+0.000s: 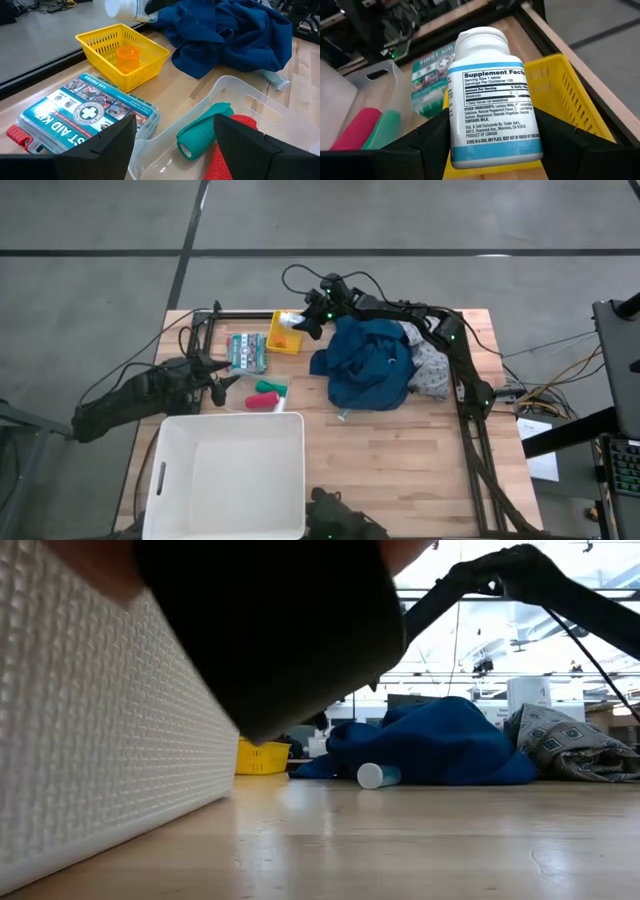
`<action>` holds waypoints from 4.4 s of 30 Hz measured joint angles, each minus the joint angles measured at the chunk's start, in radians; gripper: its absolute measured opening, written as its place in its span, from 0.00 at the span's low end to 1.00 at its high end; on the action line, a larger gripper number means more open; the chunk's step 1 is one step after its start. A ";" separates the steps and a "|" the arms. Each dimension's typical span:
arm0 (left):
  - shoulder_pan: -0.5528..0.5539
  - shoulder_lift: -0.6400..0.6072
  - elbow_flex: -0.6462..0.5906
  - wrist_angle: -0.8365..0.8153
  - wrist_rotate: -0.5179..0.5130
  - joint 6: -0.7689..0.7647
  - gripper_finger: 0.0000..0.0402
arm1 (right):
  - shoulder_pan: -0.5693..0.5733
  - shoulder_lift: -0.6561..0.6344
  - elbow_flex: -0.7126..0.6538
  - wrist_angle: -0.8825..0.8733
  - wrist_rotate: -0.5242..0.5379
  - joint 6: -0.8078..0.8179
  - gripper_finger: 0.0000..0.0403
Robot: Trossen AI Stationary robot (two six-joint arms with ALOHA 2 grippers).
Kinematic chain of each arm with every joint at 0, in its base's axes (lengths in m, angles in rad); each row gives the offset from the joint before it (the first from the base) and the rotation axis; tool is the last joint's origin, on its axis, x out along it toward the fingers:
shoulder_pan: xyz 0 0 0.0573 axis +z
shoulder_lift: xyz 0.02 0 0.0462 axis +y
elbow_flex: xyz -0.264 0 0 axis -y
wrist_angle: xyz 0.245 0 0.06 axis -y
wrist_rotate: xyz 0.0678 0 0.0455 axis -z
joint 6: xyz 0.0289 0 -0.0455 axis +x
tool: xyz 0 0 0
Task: Pick & place medical supplies in basket/bin
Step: Put the white pill bottle into the yellow bin
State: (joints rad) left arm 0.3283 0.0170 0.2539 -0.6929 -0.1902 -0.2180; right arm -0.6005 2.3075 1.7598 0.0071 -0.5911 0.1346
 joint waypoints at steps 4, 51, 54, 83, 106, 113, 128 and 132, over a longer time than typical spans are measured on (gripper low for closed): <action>0.000 0.000 0.000 -0.001 0.000 0.000 0.68 | -0.008 0.026 0.061 -0.094 -0.016 -0.044 0.60; 0.000 0.000 0.000 0.000 0.000 0.000 0.68 | 0.077 -0.010 0.128 -0.327 0.358 0.203 0.60; 0.000 0.000 0.000 0.000 0.000 0.000 0.68 | 0.077 -0.010 0.128 -0.317 0.358 0.195 0.60; 0.000 0.000 0.000 0.000 0.000 0.000 0.68 | 0.106 0.002 0.123 -0.335 0.343 0.146 0.60; 0.000 0.000 0.000 0.000 0.000 0.000 0.68 | 0.116 0.001 0.136 -0.340 0.382 0.071 0.60; 0.000 0.000 0.000 0.000 0.000 0.000 0.68 | 0.140 -0.006 0.143 -0.333 0.443 0.186 0.62; 0.000 0.000 0.000 0.000 0.000 0.000 0.68 | 0.205 0.000 0.158 -0.304 0.573 0.390 0.61; 0.000 0.000 0.000 0.000 0.000 0.000 0.68 | 0.216 0.009 0.157 -0.283 0.650 0.445 0.61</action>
State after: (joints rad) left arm 0.3283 0.0170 0.2539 -0.6930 -0.1902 -0.2180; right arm -0.3847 2.3166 1.9167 -0.2756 0.0589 0.5791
